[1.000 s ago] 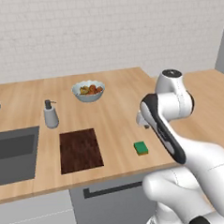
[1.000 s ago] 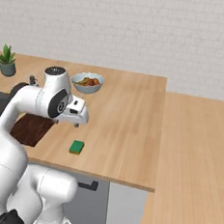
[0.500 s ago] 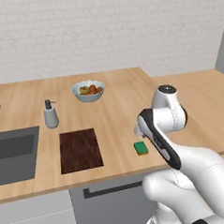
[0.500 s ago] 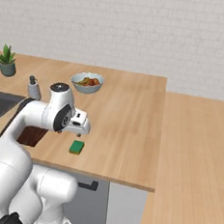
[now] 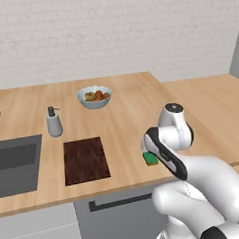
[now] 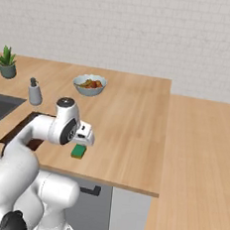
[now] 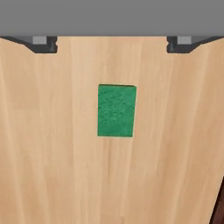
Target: Pick up the sponge from the counter and clean the cutting board by briefly scrubbing or pressing down on the cutting board. Once finished, release the sponge.
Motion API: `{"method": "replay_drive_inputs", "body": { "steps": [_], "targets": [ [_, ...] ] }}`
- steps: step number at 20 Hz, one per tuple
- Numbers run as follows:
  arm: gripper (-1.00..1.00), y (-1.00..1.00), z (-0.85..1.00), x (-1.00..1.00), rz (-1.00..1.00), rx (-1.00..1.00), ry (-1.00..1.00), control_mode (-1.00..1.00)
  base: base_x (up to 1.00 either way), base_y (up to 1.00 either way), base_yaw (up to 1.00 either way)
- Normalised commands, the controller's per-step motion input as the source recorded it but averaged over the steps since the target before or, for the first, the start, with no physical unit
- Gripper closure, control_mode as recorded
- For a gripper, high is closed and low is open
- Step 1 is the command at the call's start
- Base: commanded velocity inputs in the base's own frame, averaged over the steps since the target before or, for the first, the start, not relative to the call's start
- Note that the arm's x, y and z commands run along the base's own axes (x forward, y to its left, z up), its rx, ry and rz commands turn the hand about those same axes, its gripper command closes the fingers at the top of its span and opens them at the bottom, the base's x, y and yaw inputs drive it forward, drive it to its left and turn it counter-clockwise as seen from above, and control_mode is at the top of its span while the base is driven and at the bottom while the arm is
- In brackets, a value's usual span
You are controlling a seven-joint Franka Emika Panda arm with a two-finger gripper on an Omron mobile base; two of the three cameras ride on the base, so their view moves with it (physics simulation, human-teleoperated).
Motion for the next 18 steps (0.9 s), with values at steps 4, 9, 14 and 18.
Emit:
{"method": "replay_drive_inputs", "body": {
  "steps": [4, 9, 14, 18],
  "targets": [
    [-1.00, 0.00, -0.33, 0.34, 0.00, 0.02, 0.00, -1.00, 0.00, 0.00, 0.00],
    [-1.00, 0.03, -0.27, 0.35, 0.00, 0.00, 0.04, -1.00, 0.00, 0.00, 0.00],
    [-1.00, 0.11, -0.13, 0.35, 0.00, 0.00, 0.09, -1.00, 0.00, 0.00, 0.00],
    [-1.00, 0.04, -0.15, 0.18, 0.00, 0.00, 0.07, -1.00, 0.00, 0.00, 0.00]
  ]
}}
